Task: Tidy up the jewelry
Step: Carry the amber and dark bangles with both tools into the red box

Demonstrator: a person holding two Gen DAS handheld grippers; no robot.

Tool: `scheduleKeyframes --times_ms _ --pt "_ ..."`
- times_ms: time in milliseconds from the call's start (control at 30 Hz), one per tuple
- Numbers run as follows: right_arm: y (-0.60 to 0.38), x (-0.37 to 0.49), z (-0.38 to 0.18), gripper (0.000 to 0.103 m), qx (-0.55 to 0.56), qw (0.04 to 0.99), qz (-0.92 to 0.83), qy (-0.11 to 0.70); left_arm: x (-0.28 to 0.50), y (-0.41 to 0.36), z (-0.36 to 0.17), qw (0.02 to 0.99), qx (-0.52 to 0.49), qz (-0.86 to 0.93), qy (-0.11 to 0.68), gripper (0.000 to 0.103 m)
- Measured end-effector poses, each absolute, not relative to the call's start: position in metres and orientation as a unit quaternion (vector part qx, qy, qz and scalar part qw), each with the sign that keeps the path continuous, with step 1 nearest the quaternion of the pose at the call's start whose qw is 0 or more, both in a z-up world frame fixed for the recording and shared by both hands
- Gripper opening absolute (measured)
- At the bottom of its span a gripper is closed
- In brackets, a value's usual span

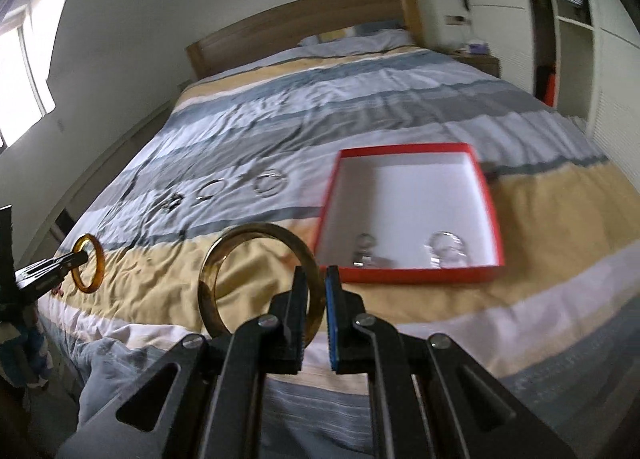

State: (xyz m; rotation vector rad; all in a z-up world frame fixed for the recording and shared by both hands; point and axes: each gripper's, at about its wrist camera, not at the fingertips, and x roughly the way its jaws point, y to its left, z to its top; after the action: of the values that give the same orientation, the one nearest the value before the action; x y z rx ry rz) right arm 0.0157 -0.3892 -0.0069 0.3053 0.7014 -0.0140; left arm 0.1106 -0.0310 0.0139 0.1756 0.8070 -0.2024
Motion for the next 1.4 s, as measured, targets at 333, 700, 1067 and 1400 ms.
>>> scheduleKeyframes --times_ms 333,700,1067,1400 --pt "-0.449 0.018 -0.027 0.008 0.166 0.920 -0.051 0.350 0.126 -0.131 0.003 0.891 0.129 -0.170 0.400 0.010" --pt "-0.498 0.083 -0.051 0.008 0.138 0.910 -0.085 0.381 0.189 -0.265 -0.028 0.865 0.162 -0.245 0.408 0.010" --pt "-0.534 0.170 -0.072 0.008 0.076 0.898 -0.114 0.419 0.248 -0.376 -0.075 0.844 0.225 -0.289 0.393 0.010" --pt "-0.536 0.220 -0.093 0.008 0.006 0.886 -0.099 0.453 0.276 -0.386 -0.106 0.834 0.215 -0.295 0.414 0.010"
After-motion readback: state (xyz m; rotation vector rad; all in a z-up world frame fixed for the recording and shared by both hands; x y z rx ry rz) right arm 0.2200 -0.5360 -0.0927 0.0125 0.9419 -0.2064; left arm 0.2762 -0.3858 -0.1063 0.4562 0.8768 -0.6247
